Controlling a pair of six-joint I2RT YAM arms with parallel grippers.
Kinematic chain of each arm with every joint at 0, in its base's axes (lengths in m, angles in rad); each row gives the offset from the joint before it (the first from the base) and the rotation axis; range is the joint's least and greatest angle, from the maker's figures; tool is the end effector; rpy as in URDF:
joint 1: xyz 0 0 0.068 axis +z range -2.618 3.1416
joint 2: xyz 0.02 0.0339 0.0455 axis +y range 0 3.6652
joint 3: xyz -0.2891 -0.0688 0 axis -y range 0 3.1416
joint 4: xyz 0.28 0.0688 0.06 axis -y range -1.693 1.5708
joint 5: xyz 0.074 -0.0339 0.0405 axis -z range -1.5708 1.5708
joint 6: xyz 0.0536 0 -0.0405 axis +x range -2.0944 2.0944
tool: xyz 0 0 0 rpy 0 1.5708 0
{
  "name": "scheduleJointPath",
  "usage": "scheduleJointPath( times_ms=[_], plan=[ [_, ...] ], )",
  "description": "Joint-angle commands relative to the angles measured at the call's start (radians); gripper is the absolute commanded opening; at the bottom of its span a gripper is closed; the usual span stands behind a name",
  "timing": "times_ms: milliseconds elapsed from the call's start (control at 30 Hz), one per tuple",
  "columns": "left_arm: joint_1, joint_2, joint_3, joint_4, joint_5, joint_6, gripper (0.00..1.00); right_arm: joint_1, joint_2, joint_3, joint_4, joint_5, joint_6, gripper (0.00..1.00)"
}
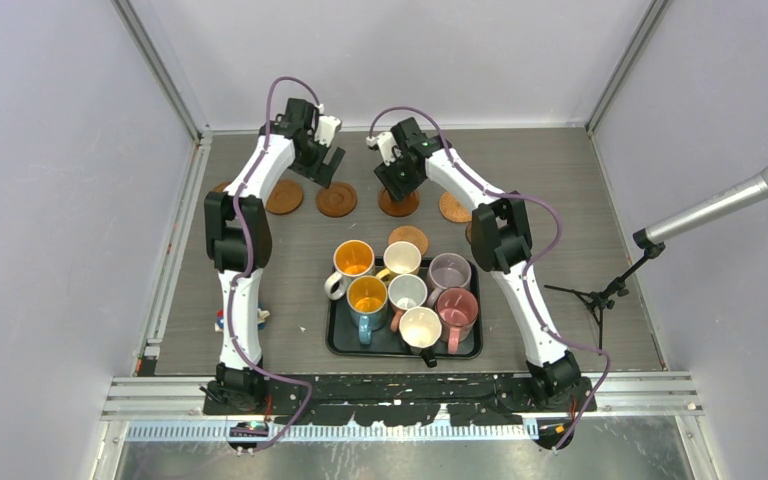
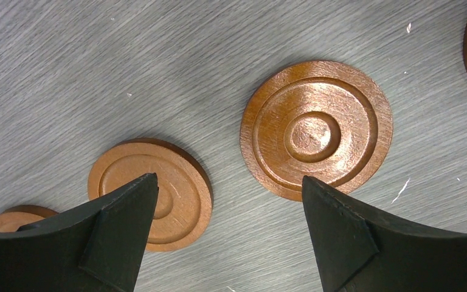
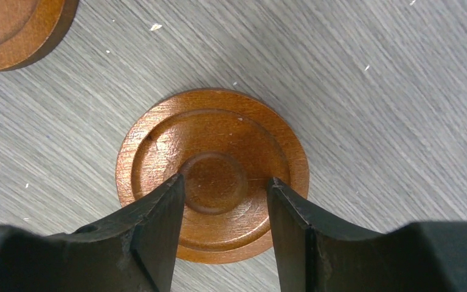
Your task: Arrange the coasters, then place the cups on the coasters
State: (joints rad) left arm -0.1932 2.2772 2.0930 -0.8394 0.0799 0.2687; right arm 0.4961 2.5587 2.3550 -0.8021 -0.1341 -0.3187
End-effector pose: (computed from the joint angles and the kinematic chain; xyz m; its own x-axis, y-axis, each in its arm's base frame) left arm 0.5490 -0.1118 0.2323 -0.7464 0.4157 -0.5197 0.4463 0.8919 0.0724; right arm 0.5381 0.2994 0.1674 -0.5378 -0.6442 -0.5438 -0.7405 0.6693 -0.0605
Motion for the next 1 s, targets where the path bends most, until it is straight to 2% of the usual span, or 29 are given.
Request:
scheduleJointPath(
  times_ms=[0,233,500,833,967],
  plan=[
    [0.009,-0.076,0.008,0.038,0.024,-0.003,0.90,-0.001,-0.073,0.042,-0.028,-0.037,0.071,0.59],
    [0.008,-0.083,0.010,0.040,0.053,-0.001,0.90,-0.042,-0.190,-0.066,0.009,-0.053,0.096,0.63],
    [0.009,-0.085,0.002,0.037,0.060,0.015,0.90,-0.139,-0.280,-0.220,-0.102,-0.031,0.061,0.63],
    [0.008,-0.063,0.029,0.030,0.076,0.010,0.90,-0.173,-0.243,-0.257,-0.123,0.042,0.057,0.57],
    [0.009,-0.062,0.034,0.022,0.078,0.014,0.90,-0.174,-0.251,-0.262,-0.151,-0.028,0.048,0.56]
  ],
)
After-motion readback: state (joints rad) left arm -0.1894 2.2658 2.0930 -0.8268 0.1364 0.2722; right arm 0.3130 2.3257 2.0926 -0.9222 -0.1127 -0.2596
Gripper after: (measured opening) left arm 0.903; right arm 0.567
